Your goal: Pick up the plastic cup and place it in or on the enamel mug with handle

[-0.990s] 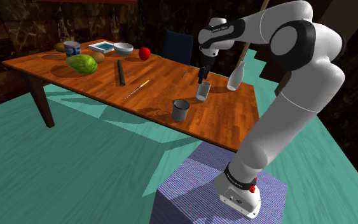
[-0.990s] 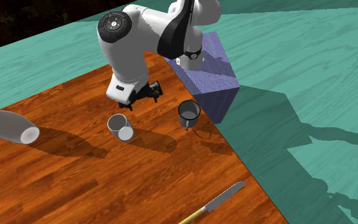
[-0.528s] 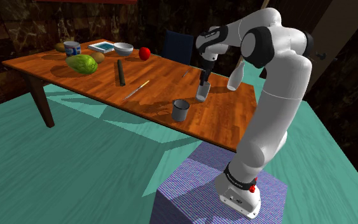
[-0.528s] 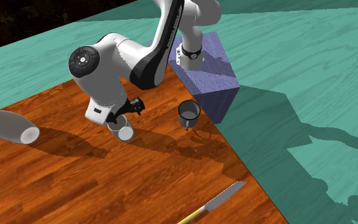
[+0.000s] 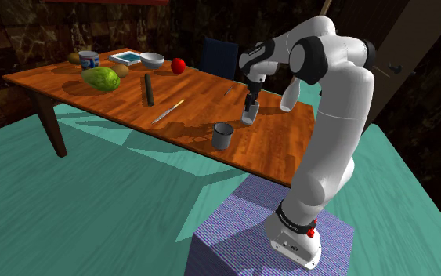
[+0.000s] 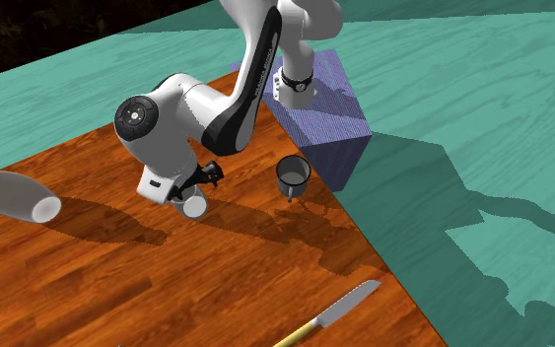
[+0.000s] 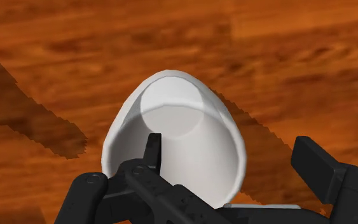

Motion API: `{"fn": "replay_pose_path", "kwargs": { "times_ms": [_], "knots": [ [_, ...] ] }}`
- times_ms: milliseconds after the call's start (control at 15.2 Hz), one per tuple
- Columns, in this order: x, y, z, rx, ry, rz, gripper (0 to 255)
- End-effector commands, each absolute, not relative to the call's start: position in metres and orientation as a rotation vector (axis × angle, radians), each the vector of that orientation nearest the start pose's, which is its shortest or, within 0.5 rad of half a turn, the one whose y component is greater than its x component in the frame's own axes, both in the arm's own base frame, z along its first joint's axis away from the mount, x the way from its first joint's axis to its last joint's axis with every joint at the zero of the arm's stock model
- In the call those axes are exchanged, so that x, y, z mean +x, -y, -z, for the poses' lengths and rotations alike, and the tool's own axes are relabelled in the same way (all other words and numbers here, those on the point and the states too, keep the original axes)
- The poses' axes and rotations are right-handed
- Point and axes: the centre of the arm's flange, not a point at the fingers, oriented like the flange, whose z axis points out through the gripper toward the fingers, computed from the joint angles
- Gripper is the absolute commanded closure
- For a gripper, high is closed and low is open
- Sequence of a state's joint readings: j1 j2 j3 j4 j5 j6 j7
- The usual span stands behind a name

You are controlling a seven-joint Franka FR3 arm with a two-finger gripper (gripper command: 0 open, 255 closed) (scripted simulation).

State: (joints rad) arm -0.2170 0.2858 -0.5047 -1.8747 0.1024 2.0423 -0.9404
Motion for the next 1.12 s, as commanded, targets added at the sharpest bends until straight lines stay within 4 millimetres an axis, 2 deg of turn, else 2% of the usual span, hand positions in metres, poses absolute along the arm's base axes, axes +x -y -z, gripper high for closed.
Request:
{"fn": "replay_pose_path", "kwargs": {
  "times_ms": [0,396,462,1056],
  "knots": [
    [0.4698,0.3844,-0.3671,-3.1,0.28,-0.139,0],
    [0.4698,0.3844,-0.3672,-3.1,0.28,-0.139,0],
    [0.4698,0.3844,-0.3672,-3.1,0.28,-0.139,255],
    [0.4698,0.3844,-0.3671,-3.1,0.28,-0.139,255]
  ]
}}
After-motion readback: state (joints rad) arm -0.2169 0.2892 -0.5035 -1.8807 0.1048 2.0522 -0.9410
